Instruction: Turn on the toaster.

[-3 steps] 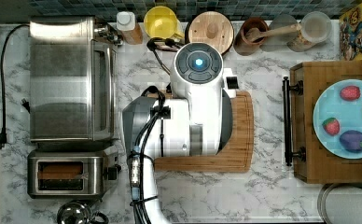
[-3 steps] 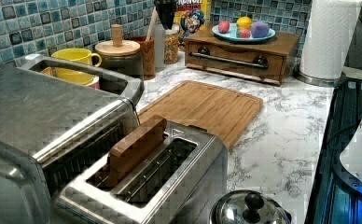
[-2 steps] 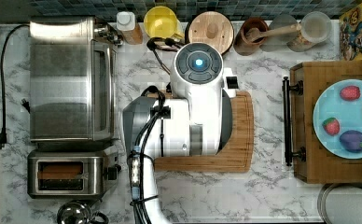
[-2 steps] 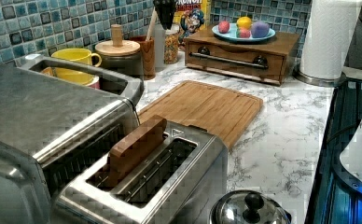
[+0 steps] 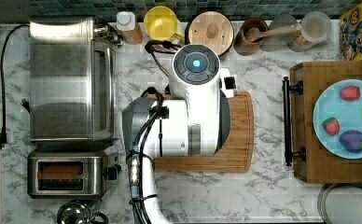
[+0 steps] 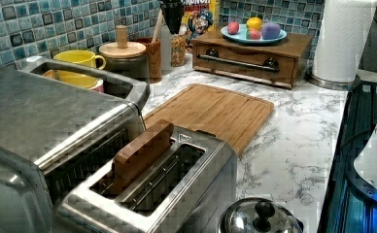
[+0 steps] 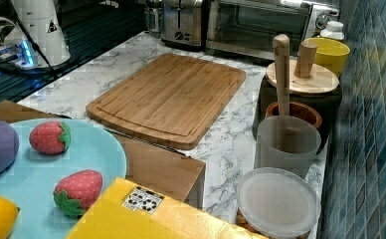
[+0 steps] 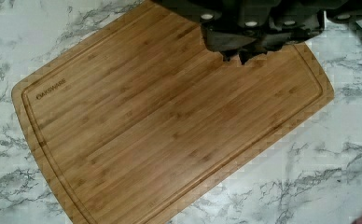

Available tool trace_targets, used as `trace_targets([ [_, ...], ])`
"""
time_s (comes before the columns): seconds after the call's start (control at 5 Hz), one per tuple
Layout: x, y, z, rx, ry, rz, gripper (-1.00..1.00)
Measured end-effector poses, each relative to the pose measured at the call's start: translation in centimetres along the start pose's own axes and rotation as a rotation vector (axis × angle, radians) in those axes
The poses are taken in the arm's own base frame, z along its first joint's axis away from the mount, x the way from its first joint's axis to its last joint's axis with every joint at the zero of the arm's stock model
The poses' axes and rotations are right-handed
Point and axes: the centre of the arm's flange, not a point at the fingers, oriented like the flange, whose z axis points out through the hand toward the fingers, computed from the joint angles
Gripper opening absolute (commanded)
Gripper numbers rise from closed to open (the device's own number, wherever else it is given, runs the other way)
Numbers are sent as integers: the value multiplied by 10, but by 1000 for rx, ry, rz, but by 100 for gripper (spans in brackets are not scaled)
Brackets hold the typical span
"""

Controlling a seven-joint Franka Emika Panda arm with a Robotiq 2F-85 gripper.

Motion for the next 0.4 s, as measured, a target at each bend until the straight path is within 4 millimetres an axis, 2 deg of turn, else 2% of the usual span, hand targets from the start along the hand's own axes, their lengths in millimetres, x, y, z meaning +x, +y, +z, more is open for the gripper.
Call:
trace_targets([
  [0.2,-5,-2,10,-12,-15,-23,-100],
  [0.4,-22,-14,21,-9,-8,-103,-100],
])
